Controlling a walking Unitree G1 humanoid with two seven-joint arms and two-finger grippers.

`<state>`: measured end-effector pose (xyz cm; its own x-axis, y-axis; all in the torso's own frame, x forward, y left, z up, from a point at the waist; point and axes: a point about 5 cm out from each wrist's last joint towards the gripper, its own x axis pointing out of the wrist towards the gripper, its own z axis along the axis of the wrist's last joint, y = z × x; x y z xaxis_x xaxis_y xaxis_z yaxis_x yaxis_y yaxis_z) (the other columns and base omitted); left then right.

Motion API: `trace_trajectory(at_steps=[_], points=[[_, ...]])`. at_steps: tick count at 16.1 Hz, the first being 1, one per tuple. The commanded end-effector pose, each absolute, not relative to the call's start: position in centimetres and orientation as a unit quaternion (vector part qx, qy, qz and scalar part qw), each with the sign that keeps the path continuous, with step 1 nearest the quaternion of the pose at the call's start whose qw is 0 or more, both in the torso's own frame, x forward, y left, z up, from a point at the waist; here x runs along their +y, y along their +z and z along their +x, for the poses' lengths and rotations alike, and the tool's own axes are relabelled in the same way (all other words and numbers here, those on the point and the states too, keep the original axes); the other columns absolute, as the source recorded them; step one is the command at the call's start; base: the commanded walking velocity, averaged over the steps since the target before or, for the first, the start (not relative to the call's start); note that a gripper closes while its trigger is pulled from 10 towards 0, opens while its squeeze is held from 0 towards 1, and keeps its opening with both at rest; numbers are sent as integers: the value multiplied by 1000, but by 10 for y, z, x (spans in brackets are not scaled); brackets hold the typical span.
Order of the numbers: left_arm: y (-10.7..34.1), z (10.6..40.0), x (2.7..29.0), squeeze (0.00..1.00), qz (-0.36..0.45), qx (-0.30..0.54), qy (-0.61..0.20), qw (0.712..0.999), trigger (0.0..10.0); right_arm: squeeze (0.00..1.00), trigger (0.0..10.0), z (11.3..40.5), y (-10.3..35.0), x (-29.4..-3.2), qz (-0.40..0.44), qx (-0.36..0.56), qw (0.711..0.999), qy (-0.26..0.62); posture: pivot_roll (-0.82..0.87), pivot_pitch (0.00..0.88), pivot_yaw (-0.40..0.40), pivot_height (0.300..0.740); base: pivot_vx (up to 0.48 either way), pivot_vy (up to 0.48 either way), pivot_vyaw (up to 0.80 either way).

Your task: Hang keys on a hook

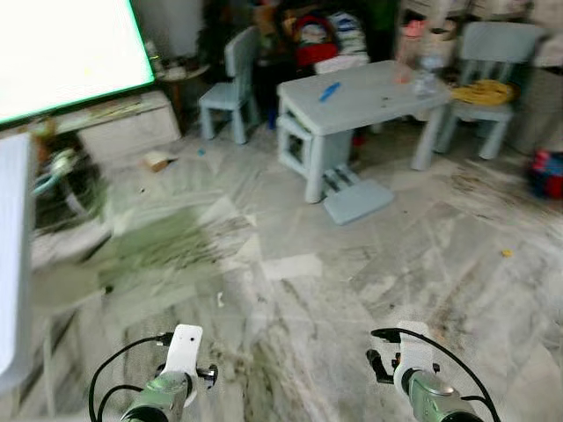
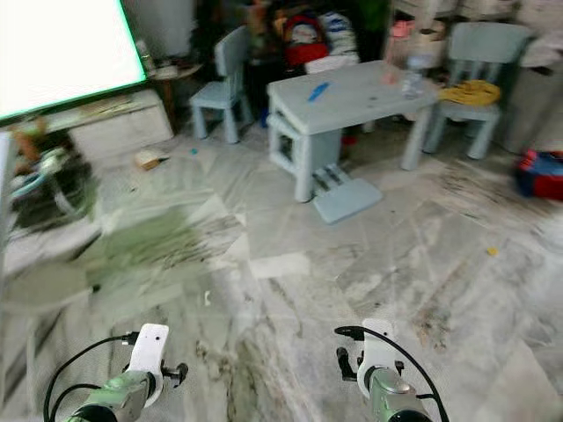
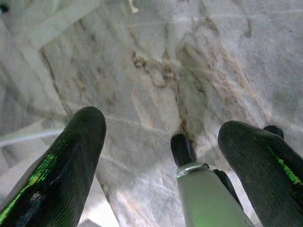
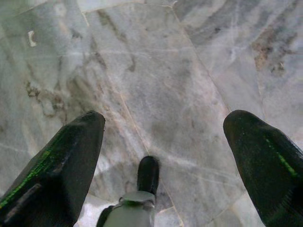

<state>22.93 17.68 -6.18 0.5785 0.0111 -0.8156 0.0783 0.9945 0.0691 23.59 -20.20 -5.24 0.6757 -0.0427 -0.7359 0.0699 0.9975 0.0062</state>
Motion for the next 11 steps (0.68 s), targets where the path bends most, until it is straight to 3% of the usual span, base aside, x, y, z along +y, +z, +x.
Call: trace_trajectory(at_steps=[1, 4, 6, 11], points=[[-62, 228, 180, 0, 52, 464, -14, 884, 10000, 0, 10000, 235, -53, -202, 12, 403, 914, -30, -65, 26, 56, 740, 0, 0, -781], [-62, 228, 180, 0, 54, 464, -15, 884, 10000, 0, 10000, 236, -52, -202, 11, 402, 915, -27, -65, 27, 57, 740, 0, 0, -694], [-62, 228, 181, 0, 55, 465, -15, 883, 10000, 0, 10000, 236, -52, -202, 9, 402, 915, -25, -66, 28, 58, 740, 0, 0, -228], [-62, 228, 180, 0, 58, 466, -19, 883, 10000, 0, 10000, 236, -52, -202, 4, 403, 915, -21, -67, 31, 59, 740, 0, 434, 0]])
